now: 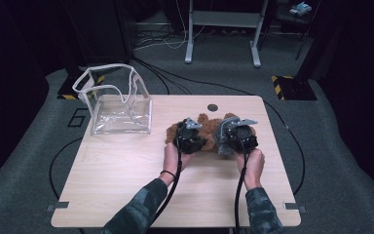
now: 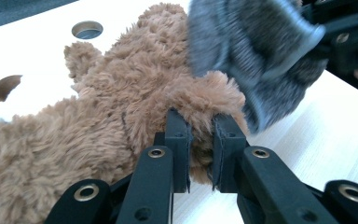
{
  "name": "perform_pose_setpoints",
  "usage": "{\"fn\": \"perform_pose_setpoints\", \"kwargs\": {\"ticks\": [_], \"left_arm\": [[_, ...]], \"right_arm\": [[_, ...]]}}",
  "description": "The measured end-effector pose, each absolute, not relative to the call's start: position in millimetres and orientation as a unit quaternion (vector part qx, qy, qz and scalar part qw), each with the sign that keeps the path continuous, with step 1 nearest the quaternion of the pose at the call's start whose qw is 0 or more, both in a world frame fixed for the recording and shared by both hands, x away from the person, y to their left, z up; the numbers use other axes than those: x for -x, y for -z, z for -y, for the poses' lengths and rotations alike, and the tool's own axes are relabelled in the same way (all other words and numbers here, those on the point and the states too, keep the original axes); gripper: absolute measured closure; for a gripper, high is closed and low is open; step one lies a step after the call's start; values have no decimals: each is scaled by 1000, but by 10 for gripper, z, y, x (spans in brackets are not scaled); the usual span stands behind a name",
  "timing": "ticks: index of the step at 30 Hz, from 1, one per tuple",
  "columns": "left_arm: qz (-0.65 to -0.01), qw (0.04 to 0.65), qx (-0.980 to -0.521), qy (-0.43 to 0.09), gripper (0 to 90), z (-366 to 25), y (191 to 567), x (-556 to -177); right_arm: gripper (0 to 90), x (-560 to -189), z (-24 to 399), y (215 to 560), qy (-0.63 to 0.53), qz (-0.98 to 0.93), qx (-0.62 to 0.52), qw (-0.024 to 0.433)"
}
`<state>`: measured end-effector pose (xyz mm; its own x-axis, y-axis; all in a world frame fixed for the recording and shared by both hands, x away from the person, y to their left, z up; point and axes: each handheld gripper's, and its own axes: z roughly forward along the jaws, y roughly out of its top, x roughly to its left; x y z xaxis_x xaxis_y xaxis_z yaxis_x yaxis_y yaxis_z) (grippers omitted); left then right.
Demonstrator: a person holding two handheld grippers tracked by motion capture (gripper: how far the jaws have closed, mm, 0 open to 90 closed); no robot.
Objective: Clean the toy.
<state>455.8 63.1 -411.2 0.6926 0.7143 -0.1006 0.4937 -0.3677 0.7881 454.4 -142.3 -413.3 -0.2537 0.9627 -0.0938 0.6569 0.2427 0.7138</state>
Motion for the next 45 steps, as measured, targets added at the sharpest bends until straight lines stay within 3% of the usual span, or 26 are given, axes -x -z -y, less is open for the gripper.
{"fn": "perform_pose_setpoints", "kwargs": {"ticks": [13, 21, 23, 29, 37, 45], "left_arm": [[-372, 424, -815, -134, 797, -678, 4096, -4576], [-373, 423, -815, -132, 797, -653, 4096, -4589], [-374, 421, -816, -133, 797, -644, 4095, -4588], [-373, 420, -817, -132, 797, -649, 4097, -4593], [-377, 423, -815, -122, 797, -698, 4088, -4605], [-376, 426, -814, -122, 797, -690, 4070, -4633]], "right_arm": [[710, -4463, 1997, 4184, -254, -691, -608, 298], [710, -4179, 1532, 4075, -317, -742, -530, 260], [710, -4180, 1381, 4060, -335, -756, -508, 243], [711, -4354, 1161, 4114, -308, -767, -504, 252], [713, -4562, 1515, 4219, -276, -735, -562, 261], [712, -4475, 1807, 4340, -252, -715, -594, 268]]}}
